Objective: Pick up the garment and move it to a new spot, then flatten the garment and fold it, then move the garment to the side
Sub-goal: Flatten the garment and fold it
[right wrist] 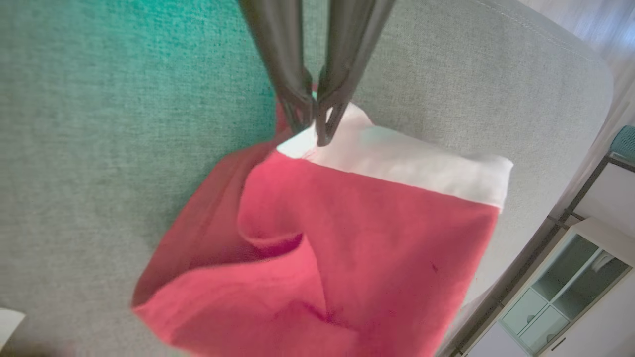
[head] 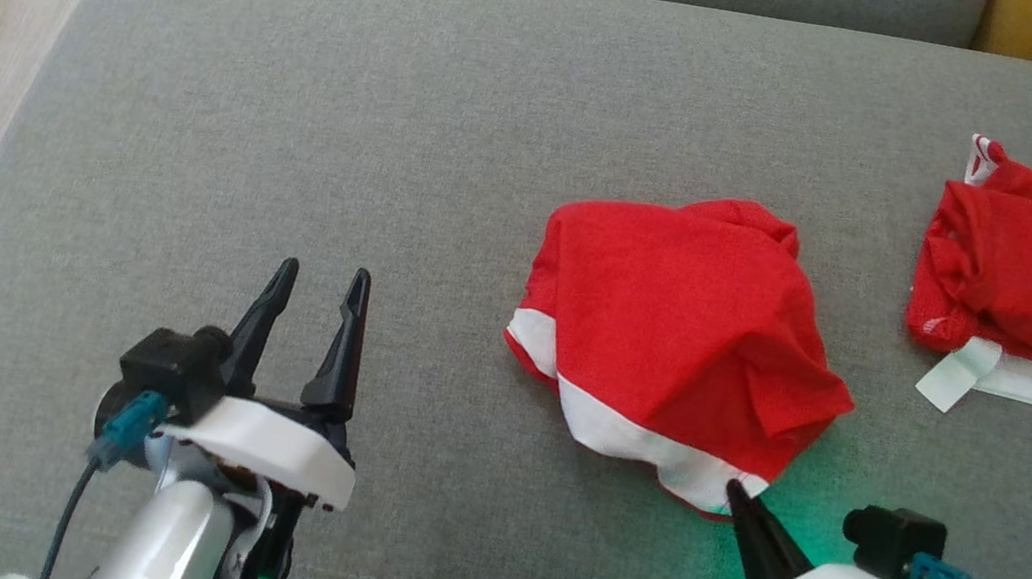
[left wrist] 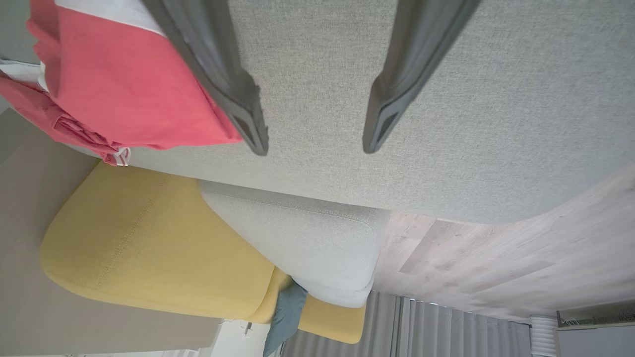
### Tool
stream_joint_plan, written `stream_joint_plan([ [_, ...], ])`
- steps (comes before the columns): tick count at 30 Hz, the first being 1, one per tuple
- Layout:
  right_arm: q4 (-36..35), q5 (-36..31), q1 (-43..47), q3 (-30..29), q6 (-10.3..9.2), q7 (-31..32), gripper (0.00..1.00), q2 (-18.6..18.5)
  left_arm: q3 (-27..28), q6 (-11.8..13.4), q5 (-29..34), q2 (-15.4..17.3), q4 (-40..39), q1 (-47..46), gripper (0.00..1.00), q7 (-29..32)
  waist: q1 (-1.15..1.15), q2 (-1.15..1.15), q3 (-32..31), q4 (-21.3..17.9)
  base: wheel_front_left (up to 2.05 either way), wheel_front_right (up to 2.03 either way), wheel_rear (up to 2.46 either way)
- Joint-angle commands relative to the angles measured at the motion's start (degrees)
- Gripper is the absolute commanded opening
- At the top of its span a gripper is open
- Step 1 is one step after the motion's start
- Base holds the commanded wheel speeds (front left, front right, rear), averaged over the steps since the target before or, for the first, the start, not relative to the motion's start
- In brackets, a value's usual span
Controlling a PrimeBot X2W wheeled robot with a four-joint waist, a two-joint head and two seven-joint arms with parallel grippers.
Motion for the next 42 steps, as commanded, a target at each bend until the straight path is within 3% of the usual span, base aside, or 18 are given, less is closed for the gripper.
stream_joint_plan([
  [1,-1.97,-0.67,-2.14,0.98,-0.04,-0.80,0.00,-0.28,2.38,-0.08,0.55,0.00,-1.58,-2.98,1.00,-0.35,0.00,0.00,-0.12,-0.10,0.00,0.00,0.00],
  [11,-5.21,-6.64,-5.27,-10.87,-0.04,-0.74,0.00,-0.28,1.66,-1.13,1.05,-0.08,-0.04,-2.92,1.00,-0.35,0.00,0.00,-0.74,-1.52,0.00,0.00,0.00],
  [19,-8.06,-12.16,-9.53,-20.70,-0.04,0.88,0.00,-0.28,-5.71,-4.79,0.90,-0.12,4.32,-4.71,1.00,-0.35,0.00,0.00,0.60,-2.19,0.00,0.00,0.00],
  [28,-8.13,-12.77,-10.57,-20.67,-0.04,1.99,0.00,-0.28,-18.10,-7.28,-7.32,-0.13,8.58,-7.53,1.00,1.49,0.00,0.00,1.87,-2.93,0.00,0.00,0.00],
  [36,-7.59,-12.18,-10.31,-19.71,-0.04,1.46,0.00,-0.28,-21.80,-7.43,-10.92,-0.13,10.76,-7.85,1.00,4.27,0.00,0.00,2.01,-3.09,0.00,0.00,0.00],
  [42,-7.47,-11.91,-10.63,-19.30,-0.04,0.93,0.00,-0.28,-22.33,-6.03,-11.71,-0.13,14.82,-10.00,1.00,6.38,0.00,0.00,2.48,-3.35,0.00,0.00,0.00],
])
